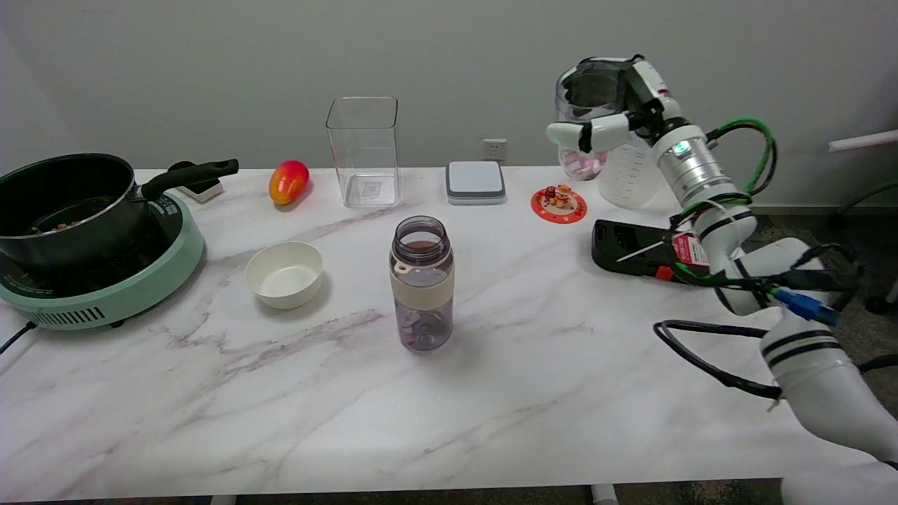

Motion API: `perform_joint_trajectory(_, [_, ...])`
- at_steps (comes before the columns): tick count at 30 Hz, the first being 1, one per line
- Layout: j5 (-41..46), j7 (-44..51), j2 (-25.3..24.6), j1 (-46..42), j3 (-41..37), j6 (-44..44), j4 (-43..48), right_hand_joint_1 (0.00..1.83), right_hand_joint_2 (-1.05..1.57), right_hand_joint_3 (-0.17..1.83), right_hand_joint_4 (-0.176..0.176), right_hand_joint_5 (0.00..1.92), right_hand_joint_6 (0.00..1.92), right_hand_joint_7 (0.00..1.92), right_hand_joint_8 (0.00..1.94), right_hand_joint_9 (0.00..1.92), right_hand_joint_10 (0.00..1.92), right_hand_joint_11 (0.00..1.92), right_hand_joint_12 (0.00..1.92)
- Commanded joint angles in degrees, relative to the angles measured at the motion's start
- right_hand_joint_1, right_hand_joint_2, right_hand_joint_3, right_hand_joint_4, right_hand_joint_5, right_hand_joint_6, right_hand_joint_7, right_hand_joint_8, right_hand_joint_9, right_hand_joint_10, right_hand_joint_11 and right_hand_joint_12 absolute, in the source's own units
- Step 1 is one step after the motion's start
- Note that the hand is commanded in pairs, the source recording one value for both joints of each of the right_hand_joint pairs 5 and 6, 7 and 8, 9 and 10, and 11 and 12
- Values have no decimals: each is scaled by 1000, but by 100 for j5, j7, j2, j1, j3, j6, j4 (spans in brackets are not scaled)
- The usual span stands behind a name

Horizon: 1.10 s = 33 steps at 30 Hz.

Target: Pour the contents of the measuring cup into the bottle.

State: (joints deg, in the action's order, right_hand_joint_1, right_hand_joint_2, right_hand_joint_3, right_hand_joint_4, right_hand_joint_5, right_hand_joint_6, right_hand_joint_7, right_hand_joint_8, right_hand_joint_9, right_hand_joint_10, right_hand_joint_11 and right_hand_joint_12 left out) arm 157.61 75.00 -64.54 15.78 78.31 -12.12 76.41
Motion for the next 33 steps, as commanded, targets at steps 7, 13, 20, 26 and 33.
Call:
perform_joint_trajectory(7, [-740,99,513,-1685,634,1335,3020,1456,590,806,0,1158,1158,1370,1370,1258,1258,1008,1008])
perform_joint_trajectory(13, [-1379,636,425,-1709,938,1054,3025,1458,670,770,0,1192,1192,1392,1392,1283,1283,1030,1030])
perform_joint_trajectory(20, [-1586,1693,360,-1709,1156,905,3009,1460,687,779,0,1196,1196,1393,1393,1282,1282,1035,1035])
perform_joint_trajectory(26, [-1679,3028,360,-1709,1022,327,2990,1478,566,868,0,1149,1149,1357,1357,1245,1245,997,997])
perform_joint_trajectory(33, [-1662,3459,360,-1709,1017,6,3012,1481,529,893,0,1156,1156,1351,1351,1239,1239,987,987])
